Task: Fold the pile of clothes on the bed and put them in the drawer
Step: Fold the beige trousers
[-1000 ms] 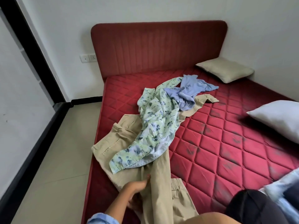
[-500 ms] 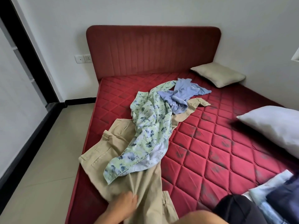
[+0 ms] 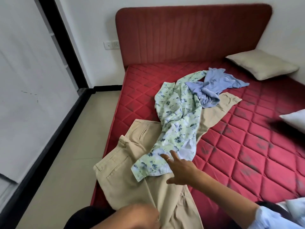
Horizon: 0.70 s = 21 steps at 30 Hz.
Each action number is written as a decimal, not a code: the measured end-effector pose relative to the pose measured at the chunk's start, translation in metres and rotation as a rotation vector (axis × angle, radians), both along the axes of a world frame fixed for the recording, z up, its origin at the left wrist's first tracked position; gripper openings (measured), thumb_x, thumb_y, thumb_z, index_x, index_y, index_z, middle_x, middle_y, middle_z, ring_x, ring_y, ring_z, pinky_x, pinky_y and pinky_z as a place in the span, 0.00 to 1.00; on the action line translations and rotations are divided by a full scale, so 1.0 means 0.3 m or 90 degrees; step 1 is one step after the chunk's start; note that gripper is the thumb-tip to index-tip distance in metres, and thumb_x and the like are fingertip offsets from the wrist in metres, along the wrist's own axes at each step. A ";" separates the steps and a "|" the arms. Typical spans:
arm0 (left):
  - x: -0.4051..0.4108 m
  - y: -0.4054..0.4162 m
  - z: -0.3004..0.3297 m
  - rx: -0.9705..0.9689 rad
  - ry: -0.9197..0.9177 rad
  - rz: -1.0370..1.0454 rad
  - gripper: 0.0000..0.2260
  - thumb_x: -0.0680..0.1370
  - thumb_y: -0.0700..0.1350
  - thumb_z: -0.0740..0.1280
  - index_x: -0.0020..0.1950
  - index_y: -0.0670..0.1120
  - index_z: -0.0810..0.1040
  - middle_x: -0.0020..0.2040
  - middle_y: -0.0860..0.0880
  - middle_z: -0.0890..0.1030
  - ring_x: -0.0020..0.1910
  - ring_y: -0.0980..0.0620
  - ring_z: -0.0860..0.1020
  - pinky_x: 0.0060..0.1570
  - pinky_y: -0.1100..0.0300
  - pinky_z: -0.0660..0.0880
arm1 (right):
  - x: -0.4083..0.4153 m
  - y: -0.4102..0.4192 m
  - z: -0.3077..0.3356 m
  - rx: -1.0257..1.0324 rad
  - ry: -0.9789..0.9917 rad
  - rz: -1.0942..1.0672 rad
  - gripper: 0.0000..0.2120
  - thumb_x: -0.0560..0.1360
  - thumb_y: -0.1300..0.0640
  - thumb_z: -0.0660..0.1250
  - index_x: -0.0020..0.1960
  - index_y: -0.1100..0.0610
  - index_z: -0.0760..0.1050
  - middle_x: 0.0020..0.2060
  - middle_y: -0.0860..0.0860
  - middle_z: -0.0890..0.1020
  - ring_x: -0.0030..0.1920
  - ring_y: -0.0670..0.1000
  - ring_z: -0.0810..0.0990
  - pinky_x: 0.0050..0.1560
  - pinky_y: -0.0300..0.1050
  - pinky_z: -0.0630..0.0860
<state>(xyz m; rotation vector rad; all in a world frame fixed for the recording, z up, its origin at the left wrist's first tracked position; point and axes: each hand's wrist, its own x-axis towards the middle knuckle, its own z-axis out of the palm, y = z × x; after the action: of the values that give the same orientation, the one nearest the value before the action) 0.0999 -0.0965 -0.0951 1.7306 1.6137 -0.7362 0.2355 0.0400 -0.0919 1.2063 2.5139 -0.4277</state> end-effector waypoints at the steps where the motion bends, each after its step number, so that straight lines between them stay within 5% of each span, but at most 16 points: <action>1: -0.010 0.020 0.012 -0.003 -0.045 -0.011 0.21 0.81 0.56 0.55 0.55 0.40 0.76 0.57 0.39 0.78 0.55 0.42 0.77 0.56 0.52 0.71 | -0.020 0.007 -0.041 0.019 -0.025 0.012 0.48 0.73 0.43 0.70 0.78 0.46 0.39 0.78 0.57 0.46 0.62 0.61 0.76 0.53 0.51 0.74; 5: -0.122 0.096 0.041 -0.049 -0.227 0.126 0.24 0.80 0.63 0.55 0.37 0.45 0.75 0.47 0.37 0.83 0.33 0.48 0.79 0.47 0.59 0.75 | -0.041 0.087 -0.156 0.096 -0.026 -0.034 0.41 0.77 0.45 0.65 0.78 0.45 0.40 0.74 0.56 0.60 0.60 0.58 0.77 0.53 0.51 0.75; 8: -0.257 0.126 -0.010 -0.033 -0.239 0.242 0.20 0.81 0.62 0.54 0.45 0.47 0.74 0.42 0.43 0.83 0.28 0.55 0.77 0.34 0.69 0.71 | -0.012 0.148 -0.199 0.081 -0.036 -0.057 0.43 0.76 0.43 0.66 0.78 0.42 0.38 0.68 0.56 0.70 0.58 0.57 0.79 0.51 0.51 0.75; 11: -0.413 0.163 -0.056 0.010 -0.157 0.308 0.16 0.81 0.59 0.54 0.50 0.48 0.73 0.36 0.53 0.79 0.25 0.60 0.75 0.30 0.68 0.68 | -0.020 0.166 -0.227 0.077 -0.016 -0.058 0.52 0.74 0.44 0.69 0.74 0.43 0.27 0.51 0.55 0.80 0.47 0.55 0.81 0.39 0.47 0.72; 14: -0.537 0.202 -0.091 0.053 -0.078 0.375 0.17 0.82 0.57 0.54 0.56 0.45 0.73 0.37 0.52 0.79 0.27 0.58 0.76 0.24 0.70 0.66 | -0.060 0.176 -0.240 0.099 0.005 -0.028 0.54 0.74 0.50 0.71 0.70 0.42 0.23 0.32 0.50 0.73 0.30 0.49 0.73 0.28 0.42 0.67; 17: -0.625 0.235 -0.120 0.123 0.011 0.414 0.19 0.82 0.56 0.56 0.64 0.42 0.69 0.36 0.51 0.76 0.29 0.56 0.79 0.23 0.69 0.67 | -0.096 0.235 -0.262 0.059 -0.032 -0.006 0.37 0.78 0.52 0.65 0.77 0.40 0.46 0.45 0.53 0.80 0.43 0.54 0.81 0.37 0.45 0.74; 19: -0.683 0.248 -0.163 0.149 0.049 0.458 0.21 0.80 0.57 0.59 0.63 0.42 0.69 0.42 0.49 0.77 0.35 0.52 0.81 0.35 0.64 0.74 | -0.123 0.281 -0.245 -0.002 -0.054 -0.005 0.19 0.79 0.56 0.61 0.69 0.47 0.68 0.55 0.52 0.81 0.50 0.53 0.82 0.46 0.46 0.78; 21: -0.726 0.251 -0.197 0.162 0.080 0.486 0.23 0.78 0.59 0.61 0.63 0.43 0.69 0.54 0.46 0.78 0.49 0.47 0.80 0.48 0.57 0.77 | -0.147 0.353 -0.178 -0.137 -0.026 -0.053 0.11 0.78 0.62 0.60 0.58 0.57 0.76 0.42 0.53 0.83 0.35 0.47 0.82 0.33 0.37 0.77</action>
<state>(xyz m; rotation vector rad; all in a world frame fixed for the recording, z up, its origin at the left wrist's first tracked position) -0.1180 -0.0212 -0.1543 1.0719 2.3145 -0.2711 0.1915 0.1459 -0.1454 1.2239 2.3209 -0.6681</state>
